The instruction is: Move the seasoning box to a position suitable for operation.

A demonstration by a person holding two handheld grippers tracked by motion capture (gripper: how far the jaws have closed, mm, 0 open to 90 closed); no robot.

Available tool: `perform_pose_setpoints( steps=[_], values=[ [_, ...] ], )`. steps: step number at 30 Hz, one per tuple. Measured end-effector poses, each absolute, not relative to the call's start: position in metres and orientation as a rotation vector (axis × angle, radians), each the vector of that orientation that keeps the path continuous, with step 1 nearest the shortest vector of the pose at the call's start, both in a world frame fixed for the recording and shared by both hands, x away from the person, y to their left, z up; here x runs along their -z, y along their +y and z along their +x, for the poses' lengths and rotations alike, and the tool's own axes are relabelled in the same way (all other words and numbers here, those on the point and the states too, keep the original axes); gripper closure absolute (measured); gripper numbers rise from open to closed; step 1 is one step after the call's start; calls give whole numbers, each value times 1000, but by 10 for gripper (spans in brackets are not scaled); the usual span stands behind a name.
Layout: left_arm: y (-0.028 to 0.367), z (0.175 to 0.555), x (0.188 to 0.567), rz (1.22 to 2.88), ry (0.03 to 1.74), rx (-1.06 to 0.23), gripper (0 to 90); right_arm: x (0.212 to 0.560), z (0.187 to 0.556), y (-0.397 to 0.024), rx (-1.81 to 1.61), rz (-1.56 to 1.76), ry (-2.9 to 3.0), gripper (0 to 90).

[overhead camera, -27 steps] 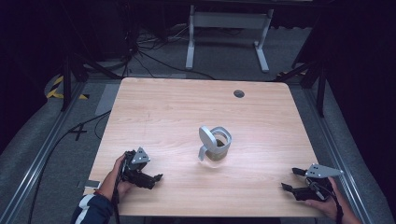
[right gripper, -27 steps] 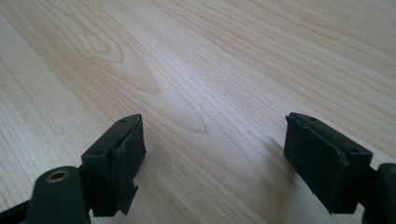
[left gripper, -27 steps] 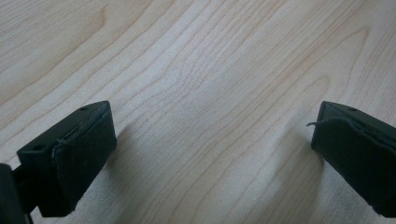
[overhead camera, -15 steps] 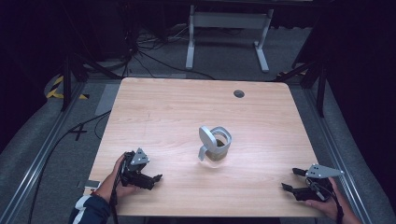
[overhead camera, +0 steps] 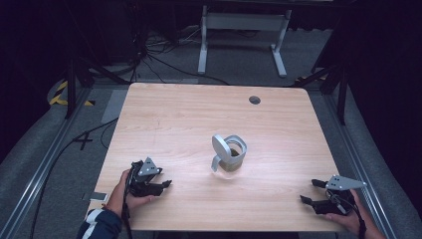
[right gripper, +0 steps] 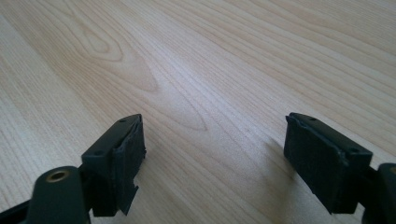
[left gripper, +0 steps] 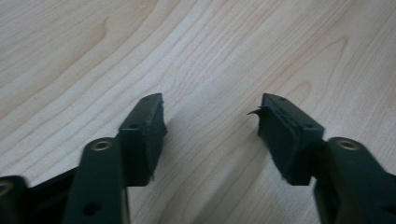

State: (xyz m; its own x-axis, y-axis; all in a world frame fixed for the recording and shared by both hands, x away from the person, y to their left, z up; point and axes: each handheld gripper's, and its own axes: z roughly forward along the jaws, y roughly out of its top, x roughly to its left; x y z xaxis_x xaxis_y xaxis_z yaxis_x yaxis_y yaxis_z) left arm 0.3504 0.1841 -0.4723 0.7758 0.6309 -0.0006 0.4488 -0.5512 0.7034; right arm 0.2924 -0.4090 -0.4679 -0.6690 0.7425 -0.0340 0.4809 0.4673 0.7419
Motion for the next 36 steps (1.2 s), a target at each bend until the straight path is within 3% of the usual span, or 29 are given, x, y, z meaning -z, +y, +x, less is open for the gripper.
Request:
perform_pose_setpoints(
  steps=[3, 6, 9, 36],
  values=[
    [184, 350, 469, 2237, 814, -344, 651, 468, 292, -409, -1030, 1032, 2367, 204],
    [185, 349, 462, 2210, 776, -351, 802, 468, 292, -409, -1031, 1033, 2368, 204],
    [184, 349, 458, 2213, 763, -363, 879, 468, 292, -409, -1031, 1032, 2368, 204],
    [129, 360, 409, 2170, 592, -426, 900, 468, 292, -409, -1031, 1032, 2368, 204]
  ],
)
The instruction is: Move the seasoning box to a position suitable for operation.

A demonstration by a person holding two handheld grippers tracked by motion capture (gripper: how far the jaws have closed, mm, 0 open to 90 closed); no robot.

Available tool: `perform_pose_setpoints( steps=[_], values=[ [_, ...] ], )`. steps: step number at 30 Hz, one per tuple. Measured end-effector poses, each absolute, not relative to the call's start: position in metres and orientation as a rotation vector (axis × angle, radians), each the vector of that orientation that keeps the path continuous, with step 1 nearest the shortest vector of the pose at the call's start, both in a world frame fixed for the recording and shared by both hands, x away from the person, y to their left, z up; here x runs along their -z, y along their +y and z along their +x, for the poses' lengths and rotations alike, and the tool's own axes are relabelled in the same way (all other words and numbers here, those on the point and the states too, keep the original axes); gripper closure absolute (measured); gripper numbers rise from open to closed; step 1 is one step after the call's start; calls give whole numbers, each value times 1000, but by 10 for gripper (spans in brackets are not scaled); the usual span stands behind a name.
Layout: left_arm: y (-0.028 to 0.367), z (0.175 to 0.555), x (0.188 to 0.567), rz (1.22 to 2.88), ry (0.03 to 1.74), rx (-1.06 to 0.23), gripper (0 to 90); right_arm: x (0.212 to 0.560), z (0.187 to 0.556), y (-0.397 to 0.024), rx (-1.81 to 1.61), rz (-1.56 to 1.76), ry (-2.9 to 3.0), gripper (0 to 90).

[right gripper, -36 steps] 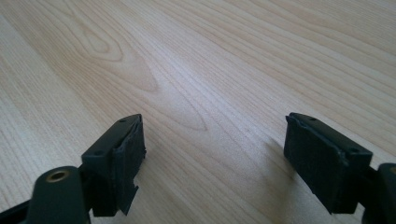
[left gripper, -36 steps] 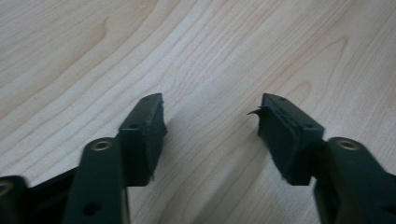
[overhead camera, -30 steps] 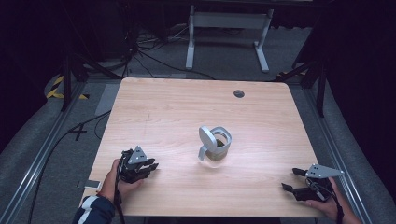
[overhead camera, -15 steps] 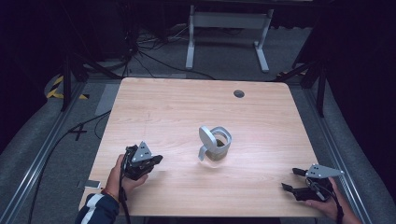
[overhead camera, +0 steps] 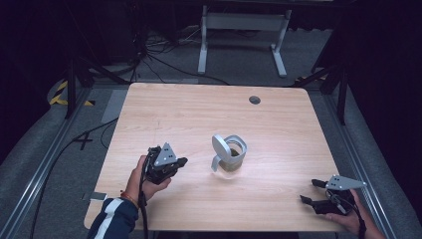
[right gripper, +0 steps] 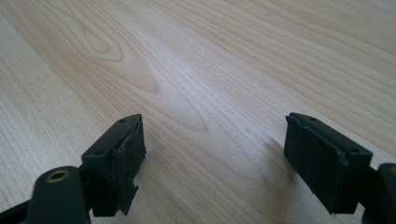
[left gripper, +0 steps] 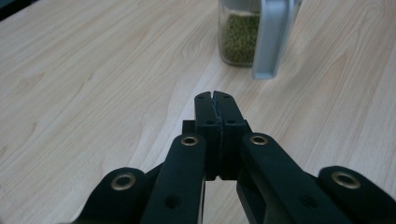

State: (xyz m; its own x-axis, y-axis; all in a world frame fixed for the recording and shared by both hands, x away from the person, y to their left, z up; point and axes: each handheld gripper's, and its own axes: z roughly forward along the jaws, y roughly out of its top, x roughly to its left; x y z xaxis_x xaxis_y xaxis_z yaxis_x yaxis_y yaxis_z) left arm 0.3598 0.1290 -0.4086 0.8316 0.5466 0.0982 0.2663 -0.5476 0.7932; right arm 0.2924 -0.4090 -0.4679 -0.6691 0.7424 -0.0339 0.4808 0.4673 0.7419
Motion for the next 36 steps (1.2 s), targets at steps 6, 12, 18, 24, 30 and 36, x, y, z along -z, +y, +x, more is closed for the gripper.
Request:
perform_pose_setpoints(
  steps=[6, 12, 18, 24, 30, 36],
  values=[
    [116, 364, 398, 2143, 554, -432, 900, 468, 292, -409, -1031, 1032, 2368, 204],
    [102, 366, 389, 2122, 525, -431, 900, 468, 292, -409, -1031, 1032, 2368, 204],
    [87, 370, 380, 2085, 515, -430, 900, 468, 292, -409, -1031, 1032, 2368, 204],
    [74, 376, 371, 2065, 480, -435, 900, 468, 292, -409, -1031, 1033, 2368, 204],
    [64, 379, 365, 2062, 458, -434, 900, 468, 292, -409, -1031, 1032, 2368, 204],
    [57, 382, 359, 2075, 441, -441, 900, 468, 292, -409, -1031, 1032, 2368, 204]
  ],
)
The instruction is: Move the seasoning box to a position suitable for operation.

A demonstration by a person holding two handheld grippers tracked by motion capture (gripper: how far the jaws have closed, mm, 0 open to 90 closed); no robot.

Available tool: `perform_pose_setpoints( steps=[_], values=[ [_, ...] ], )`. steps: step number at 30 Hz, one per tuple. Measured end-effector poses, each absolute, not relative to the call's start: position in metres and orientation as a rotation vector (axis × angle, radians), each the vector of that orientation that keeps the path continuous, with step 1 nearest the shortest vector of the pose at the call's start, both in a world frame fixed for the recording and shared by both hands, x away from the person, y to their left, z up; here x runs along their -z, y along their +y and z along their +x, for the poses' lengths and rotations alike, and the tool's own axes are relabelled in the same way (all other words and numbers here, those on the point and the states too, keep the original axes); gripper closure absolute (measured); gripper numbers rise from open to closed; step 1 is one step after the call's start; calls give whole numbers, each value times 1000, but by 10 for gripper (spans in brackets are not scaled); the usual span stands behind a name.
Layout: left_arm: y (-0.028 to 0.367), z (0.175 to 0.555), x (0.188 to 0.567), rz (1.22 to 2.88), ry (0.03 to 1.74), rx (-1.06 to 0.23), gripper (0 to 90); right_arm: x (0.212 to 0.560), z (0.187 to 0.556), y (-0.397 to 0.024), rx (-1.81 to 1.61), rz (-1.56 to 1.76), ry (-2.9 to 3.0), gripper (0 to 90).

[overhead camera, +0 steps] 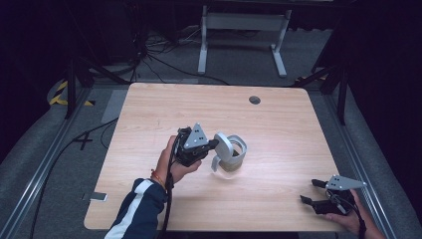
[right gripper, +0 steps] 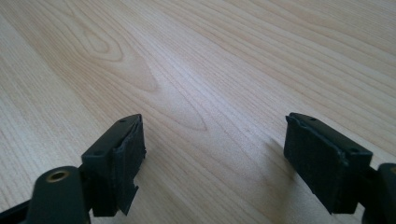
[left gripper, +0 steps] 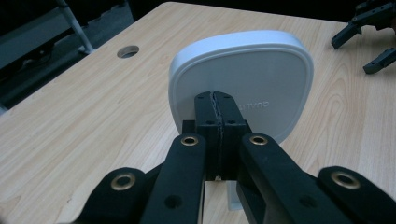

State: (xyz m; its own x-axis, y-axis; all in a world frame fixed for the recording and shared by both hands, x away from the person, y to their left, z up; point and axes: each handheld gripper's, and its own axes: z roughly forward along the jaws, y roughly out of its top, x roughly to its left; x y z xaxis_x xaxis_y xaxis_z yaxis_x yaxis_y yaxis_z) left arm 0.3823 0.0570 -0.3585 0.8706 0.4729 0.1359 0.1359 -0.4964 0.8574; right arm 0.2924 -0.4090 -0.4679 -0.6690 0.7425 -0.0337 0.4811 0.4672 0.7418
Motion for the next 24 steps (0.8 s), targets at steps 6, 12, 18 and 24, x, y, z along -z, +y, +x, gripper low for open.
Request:
perform_pose_setpoints(
  steps=[6, 12, 18, 24],
  values=[
    [48, 386, 357, 2086, 424, -434, 900, 468, 292, -409, -1031, 1032, 2368, 204],
    [39, 390, 358, 2103, 413, -425, 900, 468, 292, -409, -1031, 1032, 2368, 204],
    [38, 391, 358, 2114, 405, -427, 900, 468, 292, -409, -1031, 1031, 2369, 204],
    [48, 390, 356, 2124, 412, -446, 900, 468, 292, -409, -1032, 1031, 2369, 204]
  ],
)
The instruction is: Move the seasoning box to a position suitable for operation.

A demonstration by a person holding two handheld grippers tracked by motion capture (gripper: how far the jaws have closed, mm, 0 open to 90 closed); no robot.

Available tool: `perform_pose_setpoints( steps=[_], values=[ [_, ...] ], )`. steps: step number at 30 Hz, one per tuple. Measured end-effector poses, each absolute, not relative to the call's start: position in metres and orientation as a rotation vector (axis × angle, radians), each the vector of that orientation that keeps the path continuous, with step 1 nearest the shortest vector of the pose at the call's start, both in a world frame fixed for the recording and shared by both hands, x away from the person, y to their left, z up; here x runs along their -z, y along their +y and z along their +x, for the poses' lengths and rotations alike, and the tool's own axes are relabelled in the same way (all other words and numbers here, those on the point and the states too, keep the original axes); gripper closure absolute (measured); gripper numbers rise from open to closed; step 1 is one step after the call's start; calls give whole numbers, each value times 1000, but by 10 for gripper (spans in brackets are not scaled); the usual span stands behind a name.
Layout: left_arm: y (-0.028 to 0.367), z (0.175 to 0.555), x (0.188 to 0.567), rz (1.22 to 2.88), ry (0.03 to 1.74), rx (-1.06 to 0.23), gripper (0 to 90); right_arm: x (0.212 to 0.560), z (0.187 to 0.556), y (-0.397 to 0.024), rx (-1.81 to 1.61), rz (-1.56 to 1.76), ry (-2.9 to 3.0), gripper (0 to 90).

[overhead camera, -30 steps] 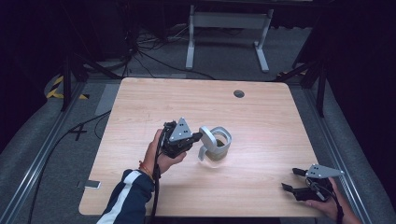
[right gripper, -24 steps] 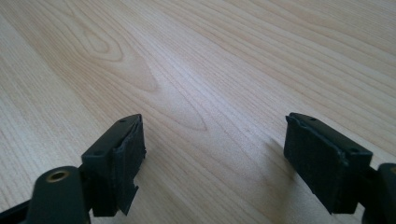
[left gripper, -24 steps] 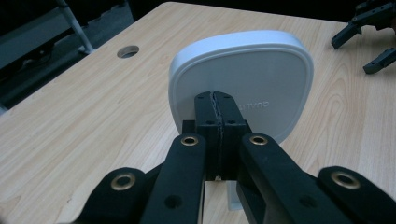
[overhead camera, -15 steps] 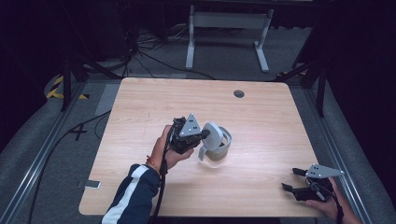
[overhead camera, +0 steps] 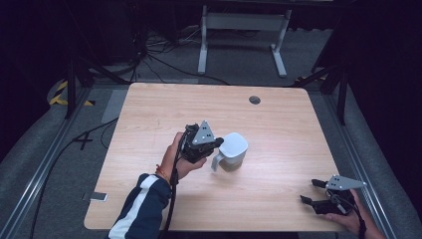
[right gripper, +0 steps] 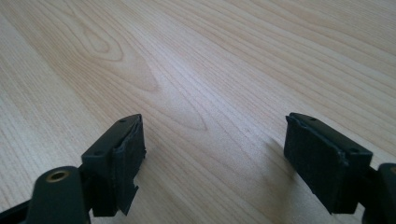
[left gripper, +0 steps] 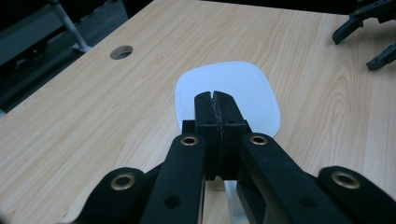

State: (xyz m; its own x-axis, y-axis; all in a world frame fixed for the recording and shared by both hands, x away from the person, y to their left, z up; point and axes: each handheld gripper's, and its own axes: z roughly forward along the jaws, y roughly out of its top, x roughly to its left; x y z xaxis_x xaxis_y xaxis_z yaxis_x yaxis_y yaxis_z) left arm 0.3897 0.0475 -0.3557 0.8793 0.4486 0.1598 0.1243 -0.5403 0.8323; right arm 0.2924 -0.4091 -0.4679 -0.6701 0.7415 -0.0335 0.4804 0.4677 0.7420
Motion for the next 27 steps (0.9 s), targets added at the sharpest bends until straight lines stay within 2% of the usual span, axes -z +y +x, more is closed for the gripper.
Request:
perform_pose_setpoints(
  steps=[9, 17, 21, 27],
  values=[
    [78, 383, 361, 2153, 459, -492, 858, 468, 292, -409, -1032, 1031, 2369, 204],
    [112, 372, 374, 2220, 543, -549, 675, 468, 292, -409, -1032, 1031, 2369, 204],
    [128, 365, 383, 2260, 558, -556, 615, 468, 292, -409, -1032, 1030, 2369, 204],
    [148, 354, 405, 2321, 616, -550, 398, 468, 292, -409, -1032, 1031, 2369, 204]
  ],
)
